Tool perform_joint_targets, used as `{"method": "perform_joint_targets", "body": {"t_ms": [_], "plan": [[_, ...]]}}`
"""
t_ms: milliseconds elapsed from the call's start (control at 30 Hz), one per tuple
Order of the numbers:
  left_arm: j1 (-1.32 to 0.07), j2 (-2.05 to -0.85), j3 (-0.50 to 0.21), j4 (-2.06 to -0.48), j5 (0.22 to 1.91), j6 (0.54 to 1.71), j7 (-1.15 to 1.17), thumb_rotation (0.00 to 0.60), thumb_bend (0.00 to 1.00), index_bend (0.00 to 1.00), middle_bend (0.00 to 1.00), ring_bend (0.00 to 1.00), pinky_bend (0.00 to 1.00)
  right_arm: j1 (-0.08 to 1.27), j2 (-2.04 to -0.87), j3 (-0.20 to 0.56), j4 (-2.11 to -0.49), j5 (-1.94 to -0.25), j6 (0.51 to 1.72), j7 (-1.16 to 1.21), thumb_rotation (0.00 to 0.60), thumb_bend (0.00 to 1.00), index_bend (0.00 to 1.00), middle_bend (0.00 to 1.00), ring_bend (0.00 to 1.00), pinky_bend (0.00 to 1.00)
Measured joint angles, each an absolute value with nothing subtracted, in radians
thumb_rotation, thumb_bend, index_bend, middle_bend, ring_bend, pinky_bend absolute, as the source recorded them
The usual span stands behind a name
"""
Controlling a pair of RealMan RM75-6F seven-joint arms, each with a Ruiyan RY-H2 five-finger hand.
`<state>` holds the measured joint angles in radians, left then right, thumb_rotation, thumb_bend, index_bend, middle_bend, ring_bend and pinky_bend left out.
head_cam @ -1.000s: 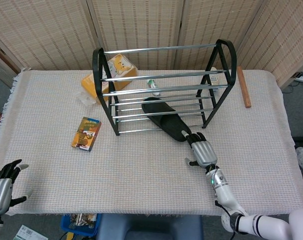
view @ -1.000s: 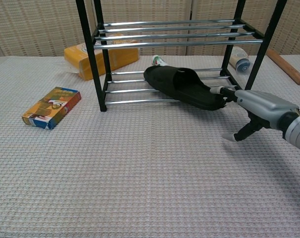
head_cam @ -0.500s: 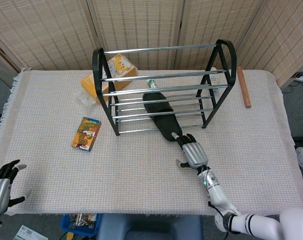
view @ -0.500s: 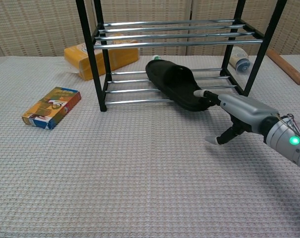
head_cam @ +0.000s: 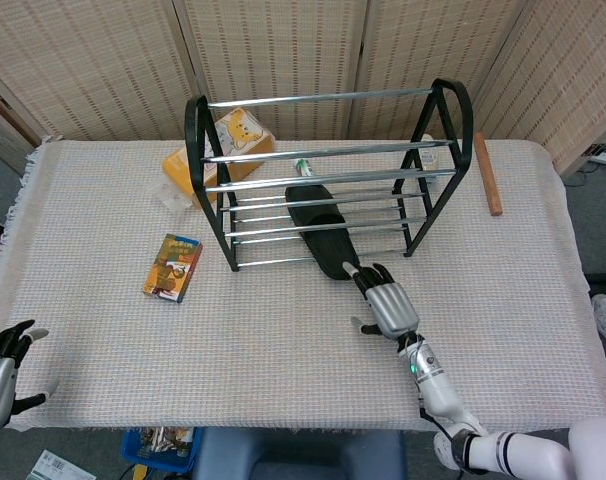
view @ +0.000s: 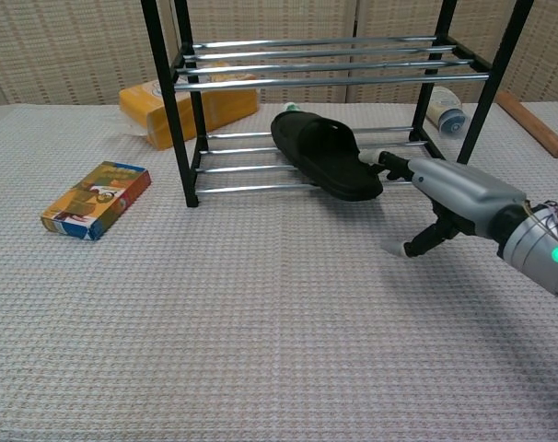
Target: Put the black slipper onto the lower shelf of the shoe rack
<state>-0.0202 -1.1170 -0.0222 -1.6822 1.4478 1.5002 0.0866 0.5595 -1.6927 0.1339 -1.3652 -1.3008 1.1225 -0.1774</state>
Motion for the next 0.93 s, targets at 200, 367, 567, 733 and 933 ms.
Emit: {"method": "perform_joint_targets", "body": {"t_ms": [200,367,567,733,933], "plan": [[-0.026,-1.119,-0.026,-1.688,1.457,1.502,0.091,0.600,0.22,0.26,0.16,0.17,0.27,0.505,-1.574,0.106,-1.476,-1.348,1.205,-0.202,0.600,0.30,0.00,0.12,0.17,0.06],[-0.035,-1.123,-0.034,-1.694,1.464,1.503,0.102,0.600,0.22,0.26,0.16,0.17,0.27,0.437,-1.463,0.074,-1.576,-1.376,1.284,-0.225,0.600,0.32,0.00,0.12,0.17,0.06],[-0.044,-1.137,-0.040,-1.696,1.474,1.507,0.123,0.600,0.22,0.26,0.16,0.17,0.27,0.334,-1.343,0.024,-1.644,-1.426,1.410,-0.228,0.600,0.35,0.00,0.16,0.17,0.06],[-0.053,-1.155,-0.046,-1.701,1.487,1.514,0.145,0.600,0.22,0.26,0.16,0.17,0.27,0.240,-1.270,0.002,-1.672,-1.447,1.522,-0.223,0.600,0.35,0.00,0.17,0.14,0.06],[-0.058,-1.172,-0.052,-1.709,1.499,1.527,0.161,0.600,0.22,0.26,0.16,0.17,0.27,0.154,-1.192,-0.010,-1.695,-1.467,1.615,-0.185,0.600,0.35,0.00,0.16,0.12,0.06]]}}
